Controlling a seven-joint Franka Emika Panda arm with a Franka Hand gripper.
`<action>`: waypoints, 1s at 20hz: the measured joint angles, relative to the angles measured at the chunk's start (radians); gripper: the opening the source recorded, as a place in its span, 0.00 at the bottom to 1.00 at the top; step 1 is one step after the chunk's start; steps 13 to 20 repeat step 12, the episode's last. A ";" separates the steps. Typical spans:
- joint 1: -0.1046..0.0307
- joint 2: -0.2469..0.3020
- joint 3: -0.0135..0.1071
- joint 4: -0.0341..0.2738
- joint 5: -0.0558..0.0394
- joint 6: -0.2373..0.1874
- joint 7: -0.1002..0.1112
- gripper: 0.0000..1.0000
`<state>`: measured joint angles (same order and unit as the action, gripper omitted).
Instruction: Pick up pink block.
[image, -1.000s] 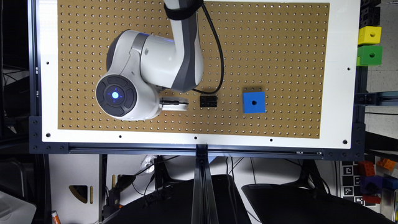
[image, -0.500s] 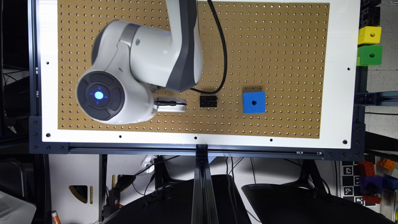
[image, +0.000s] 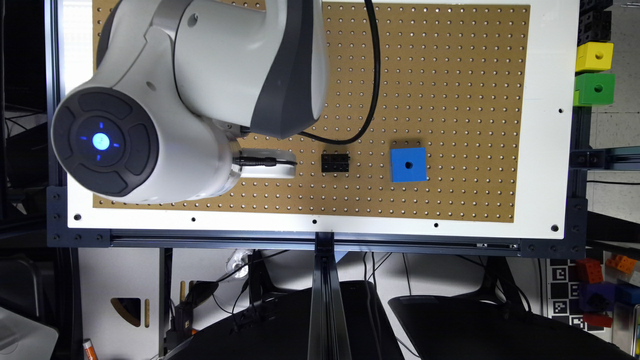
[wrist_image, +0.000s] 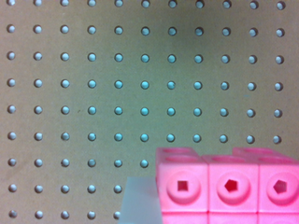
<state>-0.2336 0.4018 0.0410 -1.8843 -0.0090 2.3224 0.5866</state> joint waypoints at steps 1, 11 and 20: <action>0.000 0.000 0.000 0.000 0.0000 0.000 0.000 0.00; 0.000 -0.036 0.000 0.003 0.0001 -0.028 0.000 0.00; 0.000 -0.053 0.000 0.003 0.0002 -0.044 0.000 0.00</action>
